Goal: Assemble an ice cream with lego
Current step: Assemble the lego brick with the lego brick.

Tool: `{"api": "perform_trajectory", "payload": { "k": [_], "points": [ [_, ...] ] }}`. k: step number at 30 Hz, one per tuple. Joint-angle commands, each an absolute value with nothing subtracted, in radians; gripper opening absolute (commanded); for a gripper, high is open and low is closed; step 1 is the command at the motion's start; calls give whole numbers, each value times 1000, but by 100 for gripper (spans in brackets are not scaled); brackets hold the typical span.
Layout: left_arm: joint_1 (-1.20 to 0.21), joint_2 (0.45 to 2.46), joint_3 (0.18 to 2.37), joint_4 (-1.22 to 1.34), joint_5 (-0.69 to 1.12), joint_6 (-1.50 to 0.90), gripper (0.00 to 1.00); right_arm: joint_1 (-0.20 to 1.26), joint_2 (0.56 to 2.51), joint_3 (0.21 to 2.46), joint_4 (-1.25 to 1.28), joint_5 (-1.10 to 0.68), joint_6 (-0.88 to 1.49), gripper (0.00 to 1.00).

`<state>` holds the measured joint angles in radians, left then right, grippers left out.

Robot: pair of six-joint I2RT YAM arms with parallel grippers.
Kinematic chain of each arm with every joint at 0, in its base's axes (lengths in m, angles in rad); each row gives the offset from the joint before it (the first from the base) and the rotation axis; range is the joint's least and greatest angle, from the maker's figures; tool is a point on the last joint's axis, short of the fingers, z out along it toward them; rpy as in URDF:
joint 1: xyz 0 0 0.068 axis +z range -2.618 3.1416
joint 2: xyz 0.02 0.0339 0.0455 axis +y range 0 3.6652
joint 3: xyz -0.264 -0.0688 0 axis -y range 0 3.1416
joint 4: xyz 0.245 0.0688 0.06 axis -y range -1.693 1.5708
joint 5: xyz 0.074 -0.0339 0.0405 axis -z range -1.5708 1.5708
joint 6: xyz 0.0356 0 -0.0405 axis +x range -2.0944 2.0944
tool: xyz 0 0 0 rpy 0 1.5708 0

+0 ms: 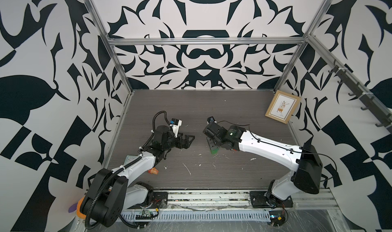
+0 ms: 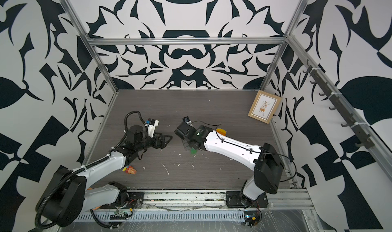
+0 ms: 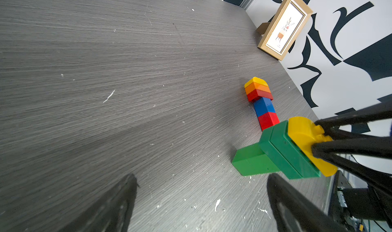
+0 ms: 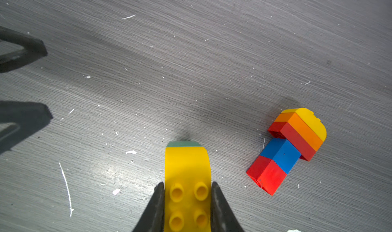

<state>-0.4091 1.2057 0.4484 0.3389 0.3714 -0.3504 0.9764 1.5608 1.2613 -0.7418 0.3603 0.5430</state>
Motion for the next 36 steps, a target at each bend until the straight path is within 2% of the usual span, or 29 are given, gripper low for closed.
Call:
{"api": "perform_trajectory", "payload": {
  "k": [1, 6, 13, 20, 25, 28, 36],
  "points": [
    [-411, 1196, 442, 331, 377, -347, 99, 985, 1573, 1205, -835, 379, 548, 7],
    [-411, 1199, 442, 333, 377, -347, 99, 1001, 1574, 1148, -840, 362, 569, 6],
    [-411, 1192, 440, 332, 376, -346, 99, 1008, 1581, 1038, -721, 311, 609, 2],
    [-411, 1186, 439, 328, 371, -344, 99, 1008, 1533, 1055, -745, 365, 612, 0],
    [-411, 1186, 439, 330, 370, -342, 99, 1012, 1568, 1120, -787, 406, 571, 4],
    [-410, 1190, 439, 331, 368, -343, 99, 1012, 1580, 1172, -808, 417, 551, 10],
    [-411, 1192, 440, 330, 370, -344, 99, 1011, 1545, 1187, -748, 396, 547, 18]
  ]
}}
